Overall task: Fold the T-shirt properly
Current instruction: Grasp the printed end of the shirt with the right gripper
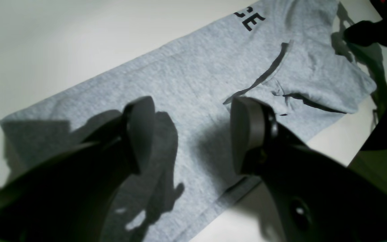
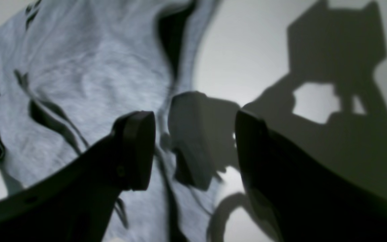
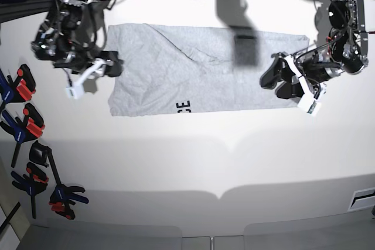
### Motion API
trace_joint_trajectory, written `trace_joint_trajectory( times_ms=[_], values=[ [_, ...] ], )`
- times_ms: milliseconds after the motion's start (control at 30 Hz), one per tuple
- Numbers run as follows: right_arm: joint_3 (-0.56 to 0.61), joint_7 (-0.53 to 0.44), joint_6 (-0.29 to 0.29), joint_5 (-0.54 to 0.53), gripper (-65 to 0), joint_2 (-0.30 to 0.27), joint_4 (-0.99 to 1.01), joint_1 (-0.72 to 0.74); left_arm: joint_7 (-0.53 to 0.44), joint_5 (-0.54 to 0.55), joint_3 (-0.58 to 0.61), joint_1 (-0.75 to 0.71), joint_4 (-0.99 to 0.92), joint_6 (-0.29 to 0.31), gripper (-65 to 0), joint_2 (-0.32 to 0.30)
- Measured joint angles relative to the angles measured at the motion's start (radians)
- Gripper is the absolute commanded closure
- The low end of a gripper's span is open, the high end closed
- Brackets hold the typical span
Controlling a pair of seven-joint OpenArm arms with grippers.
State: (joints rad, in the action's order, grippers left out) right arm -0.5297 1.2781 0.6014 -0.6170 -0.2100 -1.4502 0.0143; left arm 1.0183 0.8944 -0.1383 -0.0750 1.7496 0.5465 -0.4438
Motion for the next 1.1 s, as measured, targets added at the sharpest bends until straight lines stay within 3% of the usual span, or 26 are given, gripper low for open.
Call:
trace_joint_trajectory(
  times_ms=[200, 333, 400, 500, 533, 667, 733, 833, 1000, 1033, 1100],
  values=[
    [0.019, -0.023, -0.004, -0.004, -35.0, 0.11, -0.001, 0.005, 0.0, 0.0, 0.0, -0.005, 0.0, 0.0, -33.2, 0.0],
    [0.019, -0.039, -0.004, -0.004, -33.8, 0.145, -0.002, 0.005, 0.0, 0.0, 0.0, -0.005, 0.0, 0.0, -33.2, 0.0],
    [0.019, -0.038, -0.004, 0.003, -24.1, 0.149, -0.002, 0.005, 0.0, 0.0, 0.0, -0.005, 0.0, 0.0, -33.2, 0.0],
    [0.019, -0.051, -0.003, 0.016, -3.0, 0.149, -0.001, 0.0, 0.0, 0.0, 0.0, -0.005, 0.0, 0.0, -33.2, -0.001],
    [0.016, -0.069, -0.003, 0.015, 0.0, 0.15, 0.0, -0.001, 0.0, 0.0, 0.0, -0.005, 0.0, 0.0, -33.2, 0.0],
    [-0.015, -0.134, 0.023, 0.016, 0.0, 0.15, 0.0, 0.013, 0.0, 0.0, 0.0, -0.005, 0.0, 0.0, -33.2, 0.0],
    [-0.044, -0.129, 0.037, 0.078, 0.0, 0.15, 0.001, 0.043, 0.0, 0.0, 0.0, -0.005, 0.0, 0.0, -33.2, 0.0],
    [-0.081, -0.156, 0.038, 0.135, 0.0, 0.116, 0.002, 0.084, 0.003, 0.0, 0.0, -0.005, 0.0, 0.0, -33.1, 0.0],
    [-0.156, -0.15, 0.027, 0.142, 0.0, -0.002, 0.002, 0.146, 0.026, -0.048, 0.0, -0.005, 0.0, 0.0, -33.1, 0.004],
    [-0.162, -0.121, 0.026, 0.135, 0.0, -0.016, 0.002, 0.16, 0.026, -0.092, 0.0, -0.005, 0.0, -0.032, -33.1, 0.014],
    [-0.161, -0.048, 0.023, 0.083, 0.0, -0.028, -0.011, 0.183, -0.005, -0.188, 0.0, -0.006, 0.0, -0.159, -33.1, 0.053]
  ],
)
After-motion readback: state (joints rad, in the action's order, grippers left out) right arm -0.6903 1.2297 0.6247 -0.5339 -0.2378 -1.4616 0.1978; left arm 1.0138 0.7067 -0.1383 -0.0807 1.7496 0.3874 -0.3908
